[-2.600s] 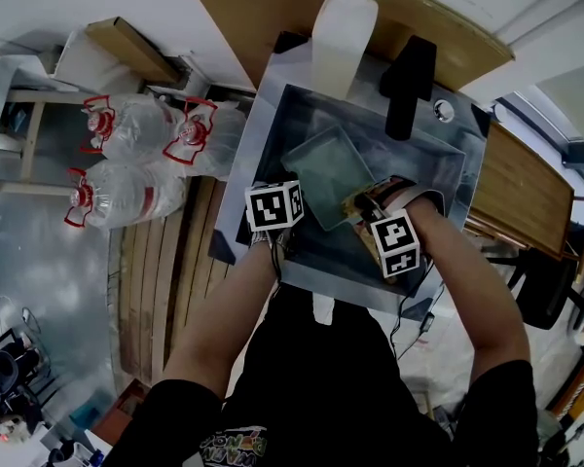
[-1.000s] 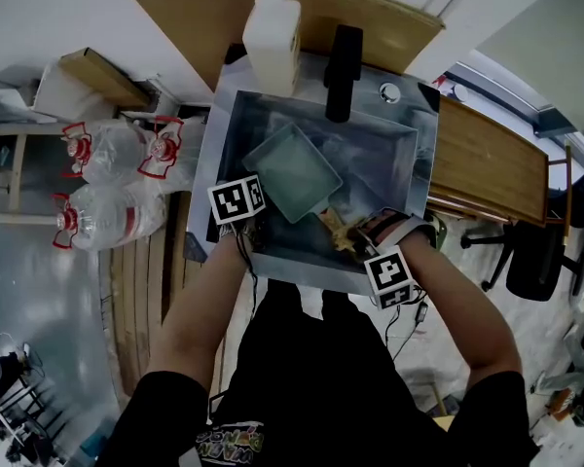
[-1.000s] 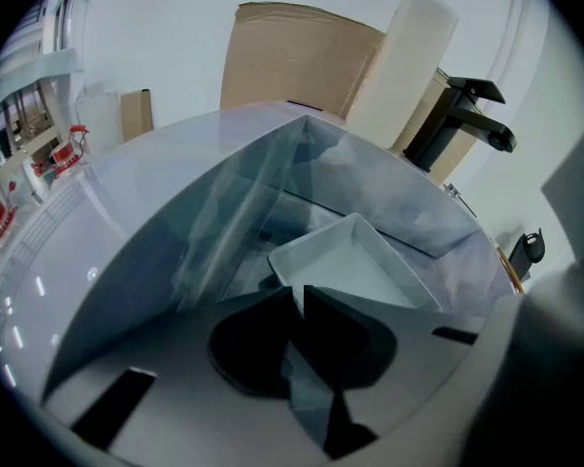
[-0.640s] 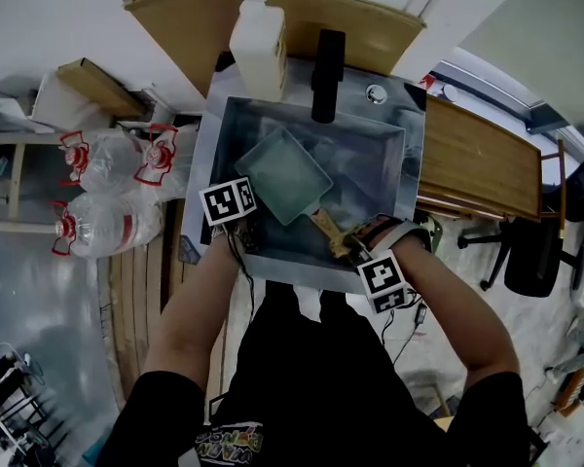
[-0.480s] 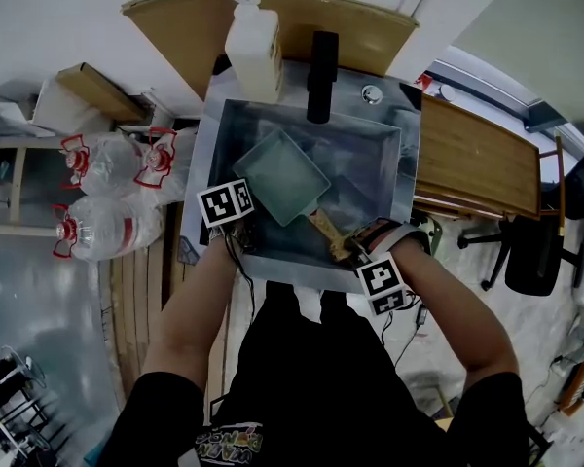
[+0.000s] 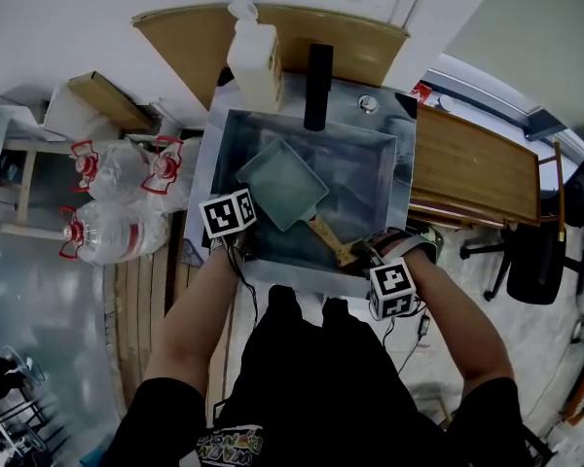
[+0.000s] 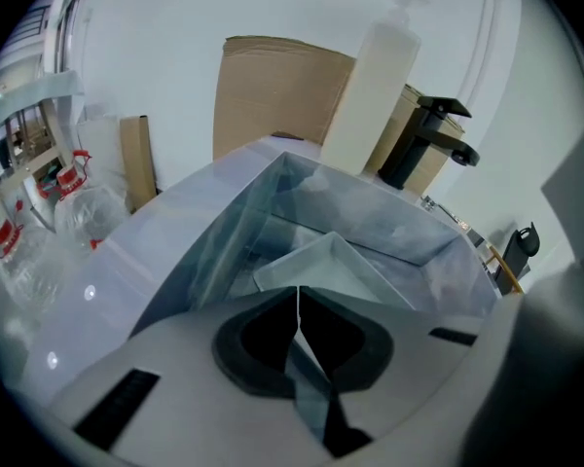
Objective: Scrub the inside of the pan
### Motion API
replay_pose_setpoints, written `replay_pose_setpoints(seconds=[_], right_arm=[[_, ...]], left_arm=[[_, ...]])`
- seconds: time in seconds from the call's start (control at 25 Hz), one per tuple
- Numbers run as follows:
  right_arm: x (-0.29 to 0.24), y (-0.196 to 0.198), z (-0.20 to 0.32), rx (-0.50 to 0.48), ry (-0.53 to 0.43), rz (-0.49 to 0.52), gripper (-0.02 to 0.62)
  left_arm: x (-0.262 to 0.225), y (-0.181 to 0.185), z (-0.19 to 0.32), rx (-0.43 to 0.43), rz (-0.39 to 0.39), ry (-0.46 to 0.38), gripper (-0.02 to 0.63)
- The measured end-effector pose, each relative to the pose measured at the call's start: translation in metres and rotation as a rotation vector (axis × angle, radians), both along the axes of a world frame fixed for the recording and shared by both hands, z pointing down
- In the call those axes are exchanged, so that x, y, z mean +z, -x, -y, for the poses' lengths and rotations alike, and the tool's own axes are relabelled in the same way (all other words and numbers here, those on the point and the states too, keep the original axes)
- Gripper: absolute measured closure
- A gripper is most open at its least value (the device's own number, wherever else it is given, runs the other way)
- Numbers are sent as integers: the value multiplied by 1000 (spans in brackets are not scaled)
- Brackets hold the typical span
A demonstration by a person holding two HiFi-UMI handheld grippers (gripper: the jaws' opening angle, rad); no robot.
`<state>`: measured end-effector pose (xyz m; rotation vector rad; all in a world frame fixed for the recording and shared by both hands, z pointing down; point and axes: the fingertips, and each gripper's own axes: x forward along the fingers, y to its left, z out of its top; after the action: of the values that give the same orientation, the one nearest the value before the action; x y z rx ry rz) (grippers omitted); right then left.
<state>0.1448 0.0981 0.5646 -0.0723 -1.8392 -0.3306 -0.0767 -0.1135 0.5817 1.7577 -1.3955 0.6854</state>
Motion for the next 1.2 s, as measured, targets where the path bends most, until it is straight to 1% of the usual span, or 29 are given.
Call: replay_pose_setpoints(seconds=[0.16,0.28,0.44,0.6,0.72,0.84,0.96,1.04,1.12,1.2], right_arm=[[-19,0,15,202,26,154,525],[-39,2,29,347,37,292,525],[-73,4,50,532,37,492,525],[-115,4,66,679,28,698,525],[-146,2,72,733,4,817,525],[-174,-2,71,756,-24,900,525],[-201,-4,65,757,-43,976,525],[-217,-7,58,750,-50,1018,525],[-231,-9,50,740,-55,1051,525],[-243,-10,42,718,-59,1072,525]], left_arm=[[-24,-10,-2,24,-5,-57,591],[-47,-24,-6,50,-37,-124,592],[-90,-48,-13,100,-111,-254,597],[-145,-74,-28,191,-126,-413,597],[-189,-96,-47,275,-113,-528,597],[-229,-116,-68,352,-96,-628,597],[-262,-133,-93,410,-83,-720,597],[-281,-143,-110,445,-59,-782,597],[-295,-149,-129,469,-34,-829,597],[-305,-151,-146,474,-22,-858,597]])
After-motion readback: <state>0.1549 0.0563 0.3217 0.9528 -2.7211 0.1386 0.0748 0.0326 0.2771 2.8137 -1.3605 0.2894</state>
